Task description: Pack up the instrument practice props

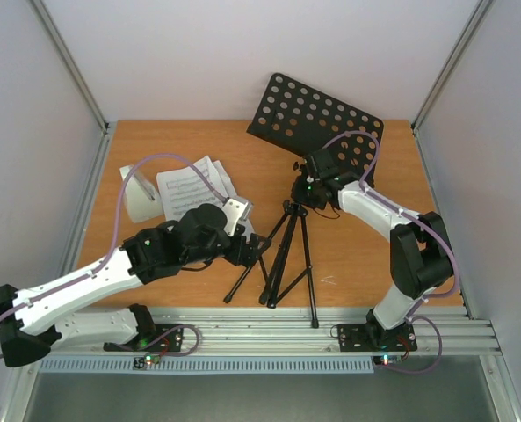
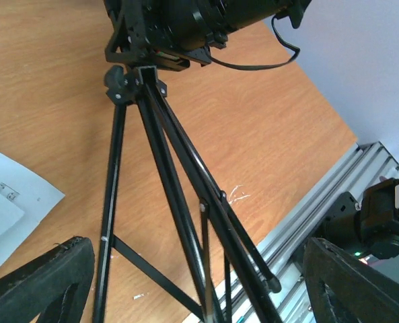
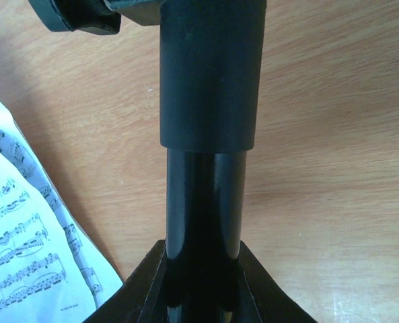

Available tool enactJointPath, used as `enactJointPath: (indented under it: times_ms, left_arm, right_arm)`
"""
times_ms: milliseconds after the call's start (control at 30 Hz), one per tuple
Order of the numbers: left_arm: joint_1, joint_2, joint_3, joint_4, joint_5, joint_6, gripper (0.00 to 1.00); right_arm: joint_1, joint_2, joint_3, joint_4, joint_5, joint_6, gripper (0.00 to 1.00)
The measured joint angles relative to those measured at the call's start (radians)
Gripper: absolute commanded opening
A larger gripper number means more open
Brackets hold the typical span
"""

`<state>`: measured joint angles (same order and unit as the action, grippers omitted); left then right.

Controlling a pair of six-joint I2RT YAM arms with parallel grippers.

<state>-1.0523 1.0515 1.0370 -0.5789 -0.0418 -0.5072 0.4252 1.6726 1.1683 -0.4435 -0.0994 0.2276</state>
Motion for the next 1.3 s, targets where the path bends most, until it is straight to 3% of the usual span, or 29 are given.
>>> enactJointPath:
  times_ms: [300, 500, 1100, 1300]
  left_arm:
    - [0.0, -0.018, -0.007, -0.001, -0.041, 0.0, 0.87]
    - [0.0, -0.04, -0.025, -0.002, -0.056, 0.0, 0.87]
    - [0.0, -0.023, -0.043, -0.006, -0.078, 0.0, 0.87]
    - [0.0, -0.005, -0.046, -0.005, -0.079, 0.0, 0.88]
  right_arm:
    - [0.013, 0.012, 0.056, -0.128, 0.031, -0.149, 0.01]
    - [0.012, 0.016, 0.059, -0.131, 0.038, -0.158, 0.01]
    - [-0.005, 0.064, -0.04, 0.005, 0.01, -0.089, 0.01]
    - [-0.01, 0.109, -0.04, 0.027, -0.006, -0.082, 0.12]
